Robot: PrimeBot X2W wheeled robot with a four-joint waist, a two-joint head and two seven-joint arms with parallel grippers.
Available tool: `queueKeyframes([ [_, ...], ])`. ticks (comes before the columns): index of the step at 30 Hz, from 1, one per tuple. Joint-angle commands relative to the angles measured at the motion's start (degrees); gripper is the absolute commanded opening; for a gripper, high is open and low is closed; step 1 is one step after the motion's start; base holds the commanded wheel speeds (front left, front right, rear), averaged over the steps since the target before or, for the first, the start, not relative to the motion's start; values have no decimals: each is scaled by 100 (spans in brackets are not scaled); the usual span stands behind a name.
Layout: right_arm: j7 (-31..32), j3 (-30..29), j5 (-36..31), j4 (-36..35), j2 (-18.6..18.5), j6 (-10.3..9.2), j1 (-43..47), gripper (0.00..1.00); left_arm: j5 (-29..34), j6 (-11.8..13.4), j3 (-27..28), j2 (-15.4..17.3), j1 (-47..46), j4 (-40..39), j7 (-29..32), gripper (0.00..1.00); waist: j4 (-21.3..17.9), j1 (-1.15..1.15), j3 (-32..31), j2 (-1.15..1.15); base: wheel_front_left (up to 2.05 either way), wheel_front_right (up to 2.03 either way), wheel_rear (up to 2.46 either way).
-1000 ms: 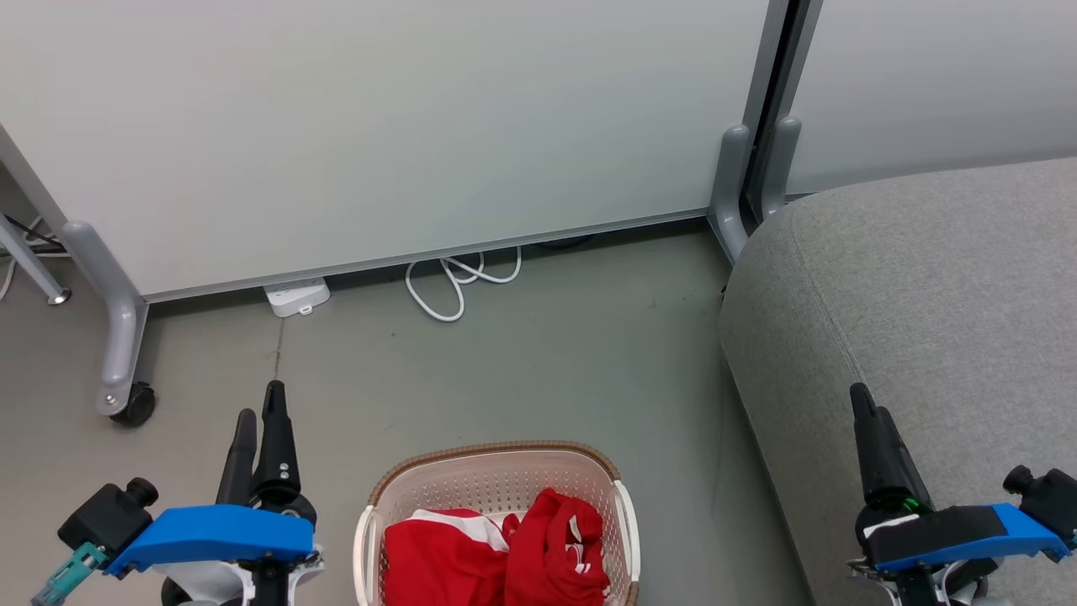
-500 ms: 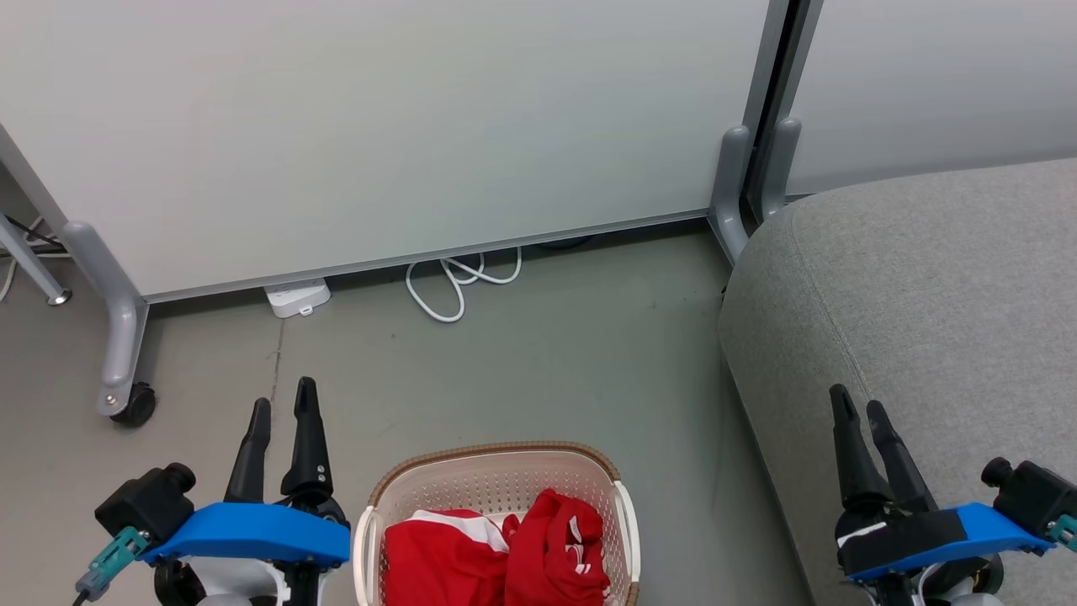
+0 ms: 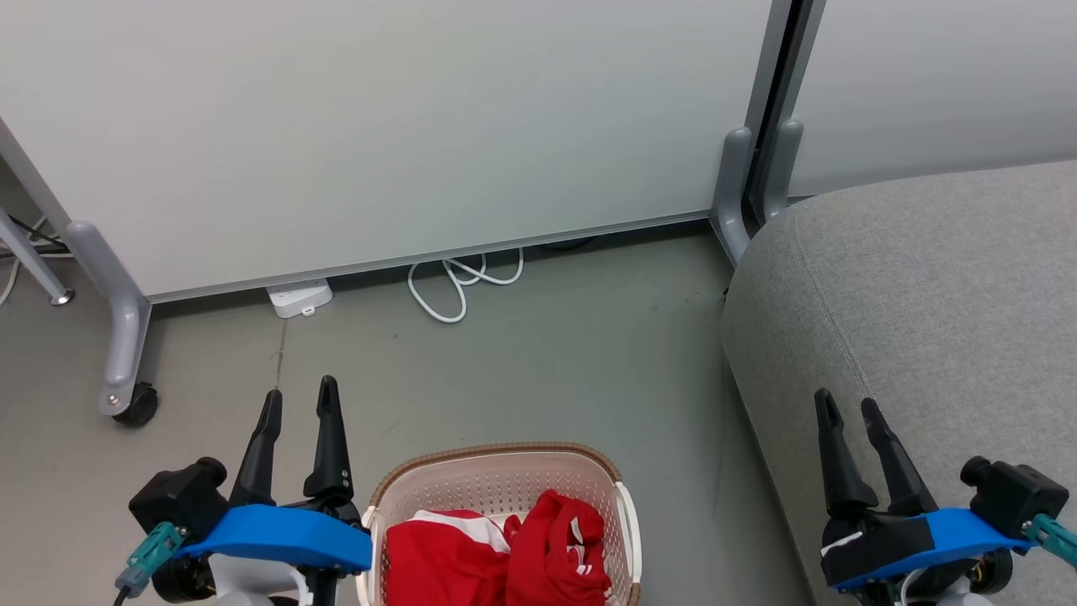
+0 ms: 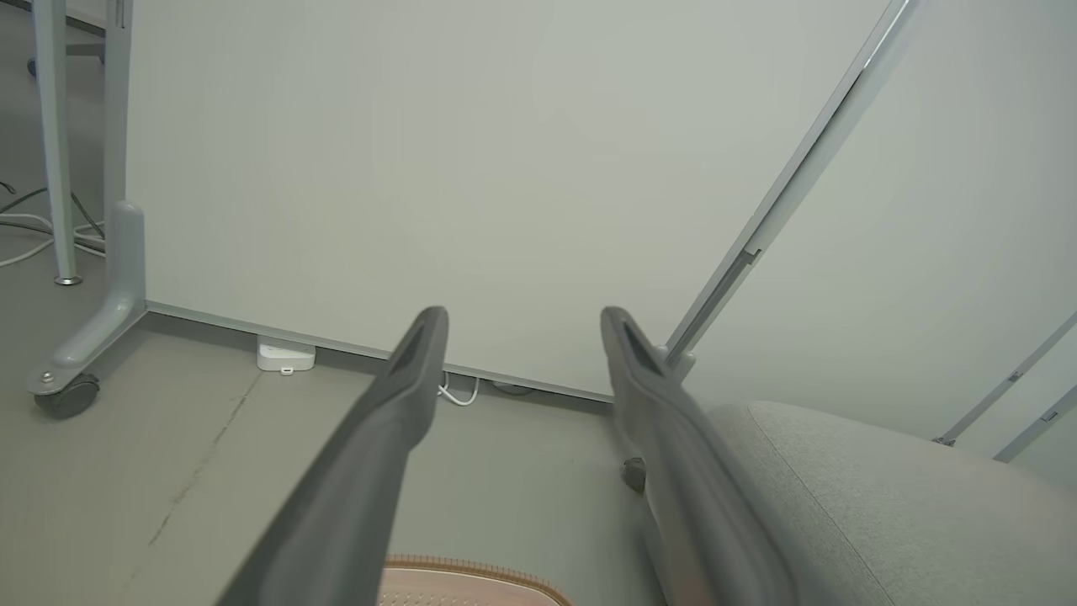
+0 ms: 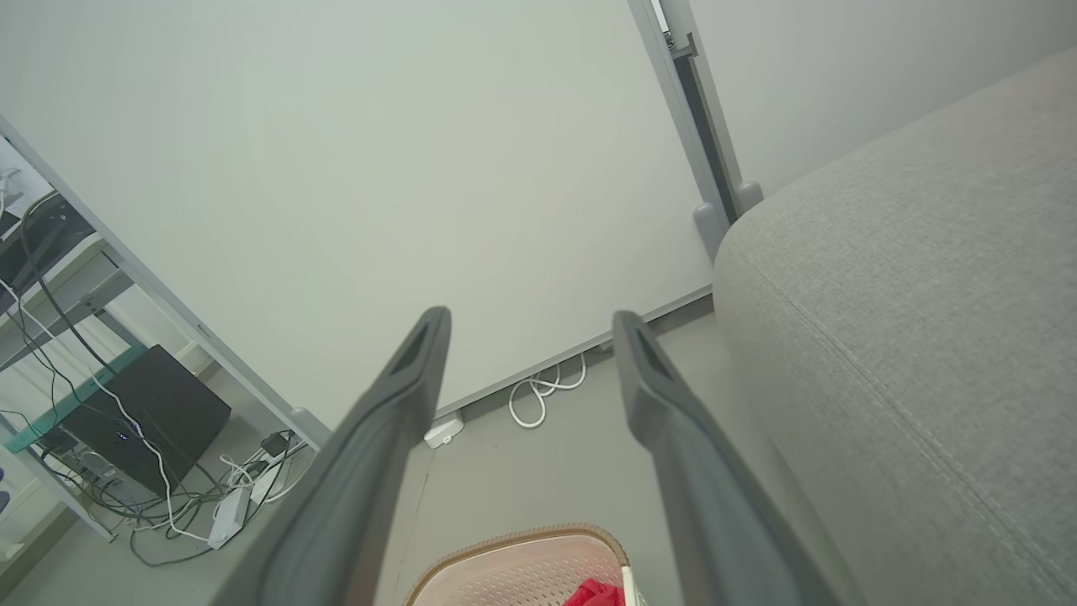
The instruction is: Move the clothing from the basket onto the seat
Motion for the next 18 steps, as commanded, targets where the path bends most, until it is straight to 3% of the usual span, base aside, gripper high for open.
queueKeyframes([
  [1,-52,23,-149,-25,-44,11,-26,100,163,18,-21,34,-135,-35,-51,100,3,0,0,0,0,0,0],
  [18,-281,118,-1142,90,-48,13,-22,100,1130,8,-179,35,-105,51,-283,100,18,0,-1,0,0,0,0],
])
